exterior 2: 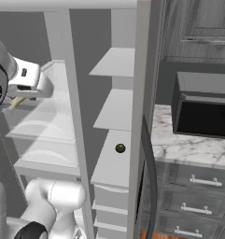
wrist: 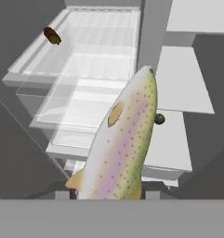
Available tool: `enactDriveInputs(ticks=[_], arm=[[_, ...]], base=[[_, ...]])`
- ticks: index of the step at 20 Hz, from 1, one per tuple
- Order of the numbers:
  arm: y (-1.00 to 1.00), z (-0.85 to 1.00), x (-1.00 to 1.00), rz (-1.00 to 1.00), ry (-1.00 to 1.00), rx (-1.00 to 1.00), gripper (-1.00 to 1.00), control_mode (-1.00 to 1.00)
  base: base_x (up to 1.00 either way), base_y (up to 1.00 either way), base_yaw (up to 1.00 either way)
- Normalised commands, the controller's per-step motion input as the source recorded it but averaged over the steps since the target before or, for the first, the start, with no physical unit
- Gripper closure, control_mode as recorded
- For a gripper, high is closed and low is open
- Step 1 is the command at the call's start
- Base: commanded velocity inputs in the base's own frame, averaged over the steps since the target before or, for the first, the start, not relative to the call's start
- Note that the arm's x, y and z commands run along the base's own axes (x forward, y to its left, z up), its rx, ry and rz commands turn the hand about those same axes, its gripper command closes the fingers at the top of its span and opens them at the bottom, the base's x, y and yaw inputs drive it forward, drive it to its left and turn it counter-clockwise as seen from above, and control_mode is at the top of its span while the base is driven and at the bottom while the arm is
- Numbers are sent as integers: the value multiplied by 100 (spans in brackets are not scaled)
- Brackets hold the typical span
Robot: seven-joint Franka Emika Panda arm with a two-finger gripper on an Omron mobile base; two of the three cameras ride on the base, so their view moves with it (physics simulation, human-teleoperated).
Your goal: There's a fish in the fridge that needs to be moved to the freezer for freezing. Pick up the fish from the fridge, place it on any shelf in the freezer, and close the fridge and freezer doors when done.
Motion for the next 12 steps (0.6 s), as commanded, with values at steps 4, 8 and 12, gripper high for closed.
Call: enactDriveInputs(ticks=[4, 8, 12], arm=[[-82, 12, -18, 1, -15, -6, 100, -100], [-57, 0, 7, 4, -18, 0, 100, -100], [-41, 1, 23, 5, -21, 0, 100, -100]], base=[[0, 0, 0], [0, 0, 0], [0, 0, 0]])
